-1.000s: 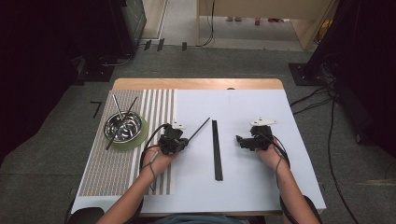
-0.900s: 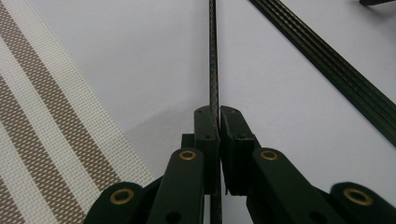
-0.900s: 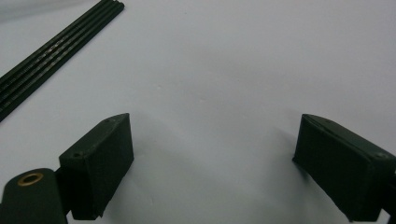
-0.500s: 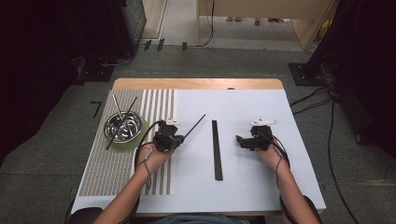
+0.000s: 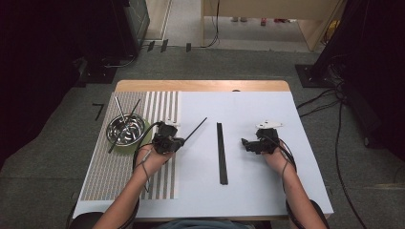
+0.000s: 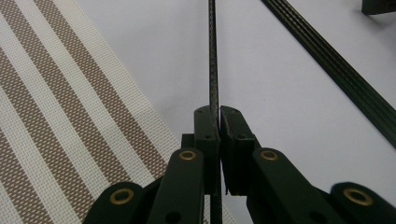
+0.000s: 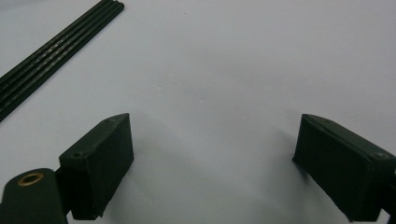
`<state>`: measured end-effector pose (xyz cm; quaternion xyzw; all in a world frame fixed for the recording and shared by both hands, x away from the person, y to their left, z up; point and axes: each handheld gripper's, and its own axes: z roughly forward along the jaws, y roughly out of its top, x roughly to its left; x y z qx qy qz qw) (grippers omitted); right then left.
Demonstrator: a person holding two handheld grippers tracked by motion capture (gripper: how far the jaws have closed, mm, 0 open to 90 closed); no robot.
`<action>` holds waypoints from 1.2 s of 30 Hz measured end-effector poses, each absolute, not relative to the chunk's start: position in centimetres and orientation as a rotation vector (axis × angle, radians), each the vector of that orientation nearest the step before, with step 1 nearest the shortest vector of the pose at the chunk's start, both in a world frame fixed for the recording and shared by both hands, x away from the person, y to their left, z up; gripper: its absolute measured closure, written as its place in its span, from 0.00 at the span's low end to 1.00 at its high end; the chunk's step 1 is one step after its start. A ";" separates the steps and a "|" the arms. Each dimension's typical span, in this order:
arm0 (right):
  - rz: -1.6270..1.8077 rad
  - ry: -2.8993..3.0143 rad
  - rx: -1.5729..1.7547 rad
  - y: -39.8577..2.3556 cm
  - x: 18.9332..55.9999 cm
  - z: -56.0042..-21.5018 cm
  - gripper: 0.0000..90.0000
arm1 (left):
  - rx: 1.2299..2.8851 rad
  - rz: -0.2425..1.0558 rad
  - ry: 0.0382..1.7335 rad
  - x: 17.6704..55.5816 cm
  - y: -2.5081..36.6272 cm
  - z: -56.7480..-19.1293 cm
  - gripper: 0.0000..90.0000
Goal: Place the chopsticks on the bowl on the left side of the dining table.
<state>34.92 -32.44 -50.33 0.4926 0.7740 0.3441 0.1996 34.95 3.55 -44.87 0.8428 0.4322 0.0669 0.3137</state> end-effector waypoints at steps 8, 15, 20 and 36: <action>0.963 2.164 1.378 -32.4 34.9 -50.3 0.12 | 2.222 0.187 1.149 35.1 4.1 -44.6 0.97; 0.963 2.164 1.377 -32.4 34.9 -50.3 0.12 | 2.215 0.187 1.158 35.3 4.8 -44.3 0.97; 0.963 2.164 1.377 -32.4 34.9 -50.3 0.12 | 2.213 0.188 1.163 35.4 5.2 -44.2 0.97; 0.963 2.164 1.377 -32.4 34.9 -50.3 0.12 | 2.203 0.198 1.188 35.6 6.4 -43.7 0.97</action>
